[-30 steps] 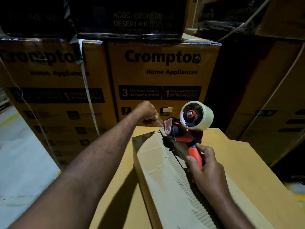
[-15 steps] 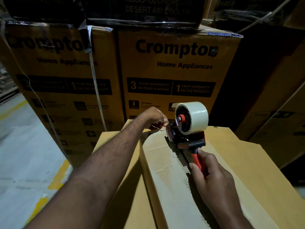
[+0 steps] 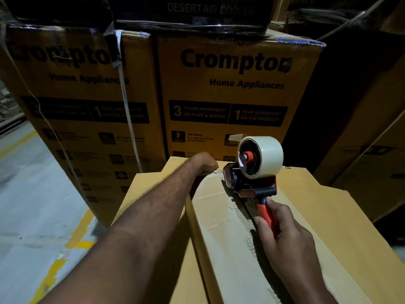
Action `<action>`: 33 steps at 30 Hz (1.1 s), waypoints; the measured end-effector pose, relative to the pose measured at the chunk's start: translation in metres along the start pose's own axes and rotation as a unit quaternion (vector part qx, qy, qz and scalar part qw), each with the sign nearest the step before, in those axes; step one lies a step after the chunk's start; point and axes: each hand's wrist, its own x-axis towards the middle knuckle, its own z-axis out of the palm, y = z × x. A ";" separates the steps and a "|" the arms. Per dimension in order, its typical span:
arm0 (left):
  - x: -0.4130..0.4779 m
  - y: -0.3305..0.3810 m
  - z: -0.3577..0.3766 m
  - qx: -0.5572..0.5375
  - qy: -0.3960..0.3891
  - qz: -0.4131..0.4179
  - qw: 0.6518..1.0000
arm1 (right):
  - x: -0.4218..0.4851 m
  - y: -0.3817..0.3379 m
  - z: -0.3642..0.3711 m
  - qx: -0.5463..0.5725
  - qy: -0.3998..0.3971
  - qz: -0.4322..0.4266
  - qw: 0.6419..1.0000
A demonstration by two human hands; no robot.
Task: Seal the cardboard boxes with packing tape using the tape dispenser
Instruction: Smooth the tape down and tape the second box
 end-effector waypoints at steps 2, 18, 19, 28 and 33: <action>-0.003 0.005 0.004 0.040 0.124 0.012 0.991 | 0.001 0.000 -0.002 -0.002 -0.009 0.002 1.000; -0.014 -0.004 0.026 0.056 0.110 0.164 0.979 | -0.006 -0.009 -0.041 -0.079 -0.083 -0.008 0.993; -0.014 -0.005 0.026 0.059 0.111 0.165 0.978 | -0.010 -0.008 -0.045 -0.085 -0.088 -0.009 0.992; -0.036 -0.009 0.045 0.211 0.124 0.242 0.939 | -0.033 -0.011 -0.056 -0.101 -0.102 -0.012 0.990; -0.043 -0.012 0.045 0.253 0.076 0.219 0.939 | -0.031 -0.016 -0.056 -0.105 -0.106 -0.021 0.989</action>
